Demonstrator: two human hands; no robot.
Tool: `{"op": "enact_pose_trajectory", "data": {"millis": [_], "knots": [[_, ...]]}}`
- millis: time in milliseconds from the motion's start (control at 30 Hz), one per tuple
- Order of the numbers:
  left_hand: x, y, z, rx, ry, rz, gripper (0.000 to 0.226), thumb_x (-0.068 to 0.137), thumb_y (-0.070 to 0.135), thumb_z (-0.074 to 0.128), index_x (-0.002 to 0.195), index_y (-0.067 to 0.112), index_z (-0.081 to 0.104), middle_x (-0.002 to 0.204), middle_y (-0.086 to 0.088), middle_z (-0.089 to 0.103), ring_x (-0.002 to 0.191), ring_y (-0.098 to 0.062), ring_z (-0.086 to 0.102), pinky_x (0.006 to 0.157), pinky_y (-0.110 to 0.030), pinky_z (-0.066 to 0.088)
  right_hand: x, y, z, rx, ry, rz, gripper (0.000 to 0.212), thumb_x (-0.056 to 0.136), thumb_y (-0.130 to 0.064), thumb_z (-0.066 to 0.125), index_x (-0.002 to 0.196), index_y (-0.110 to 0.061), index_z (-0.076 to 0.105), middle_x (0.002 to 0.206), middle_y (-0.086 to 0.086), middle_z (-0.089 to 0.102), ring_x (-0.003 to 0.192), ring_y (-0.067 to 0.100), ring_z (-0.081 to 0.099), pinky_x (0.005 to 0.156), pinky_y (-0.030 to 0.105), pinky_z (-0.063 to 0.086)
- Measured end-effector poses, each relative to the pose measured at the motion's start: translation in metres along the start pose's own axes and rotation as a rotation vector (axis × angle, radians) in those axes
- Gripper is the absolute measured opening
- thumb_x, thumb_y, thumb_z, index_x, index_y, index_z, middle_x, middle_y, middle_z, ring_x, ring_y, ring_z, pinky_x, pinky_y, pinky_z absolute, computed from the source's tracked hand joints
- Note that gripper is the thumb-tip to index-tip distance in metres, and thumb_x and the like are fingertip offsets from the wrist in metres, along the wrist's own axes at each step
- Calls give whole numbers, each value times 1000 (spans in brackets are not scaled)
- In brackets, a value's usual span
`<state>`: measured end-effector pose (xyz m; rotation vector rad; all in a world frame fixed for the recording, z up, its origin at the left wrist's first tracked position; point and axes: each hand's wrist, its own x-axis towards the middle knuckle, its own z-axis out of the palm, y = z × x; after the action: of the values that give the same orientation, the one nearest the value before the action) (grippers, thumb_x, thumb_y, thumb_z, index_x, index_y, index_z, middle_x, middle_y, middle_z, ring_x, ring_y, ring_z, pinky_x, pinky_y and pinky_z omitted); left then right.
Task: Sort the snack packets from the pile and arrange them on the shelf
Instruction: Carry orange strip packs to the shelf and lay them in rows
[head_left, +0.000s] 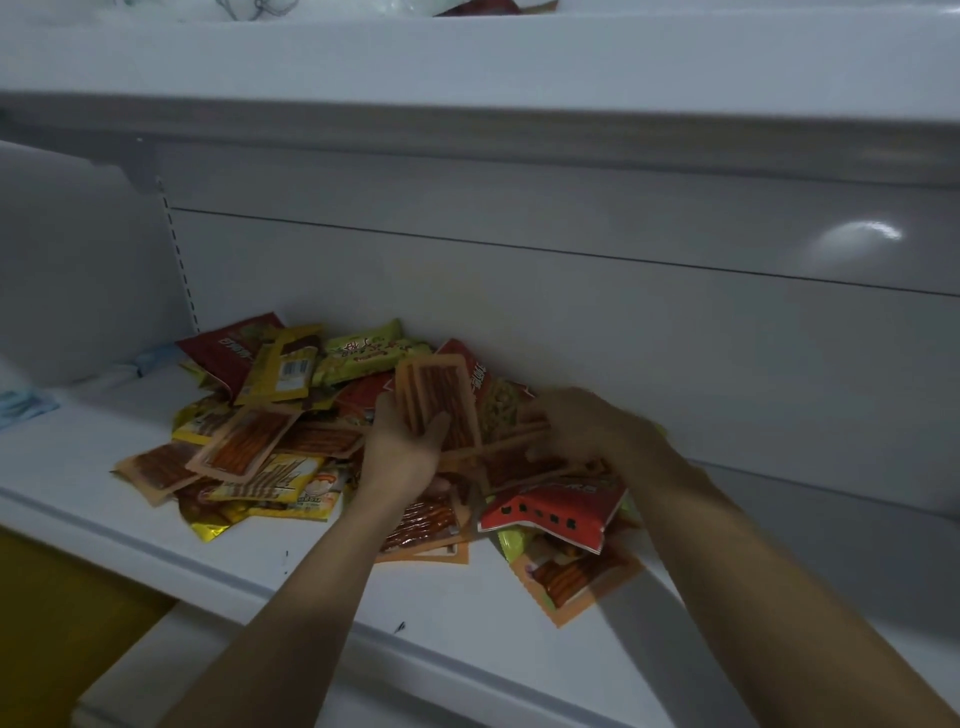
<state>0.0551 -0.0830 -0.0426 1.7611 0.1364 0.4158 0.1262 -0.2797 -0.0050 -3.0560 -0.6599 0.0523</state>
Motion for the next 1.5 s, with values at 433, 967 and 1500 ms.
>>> {"op": "enact_pose_trajectory", "data": {"millis": [433,967,1500], "knots": [[-12,-8,-4,74,13,8,33,94,20,64,119,18,42,98,8,54,68,-25,68,43,-29,55,18,2,12,-273,-5,-43,23,89,-23,62,112,-23,61,118,8,55,114,28,49,104,45,32],[-12,-16,8,96,-29,51,45,74,52,64,109,33,45,108,0,60,86,-30,68,66,-52,59,-22,21,-22,475,368,118,20,81,-16,77,98,-9,71,92,5,68,86,23,63,69,27,38],[-6,10,2,-18,31,146,35,92,20,66,119,14,45,96,0,64,65,-30,70,52,-48,59,-67,62,-27,417,455,429,18,85,-15,73,95,-1,67,88,14,68,84,29,64,72,35,46]]}}
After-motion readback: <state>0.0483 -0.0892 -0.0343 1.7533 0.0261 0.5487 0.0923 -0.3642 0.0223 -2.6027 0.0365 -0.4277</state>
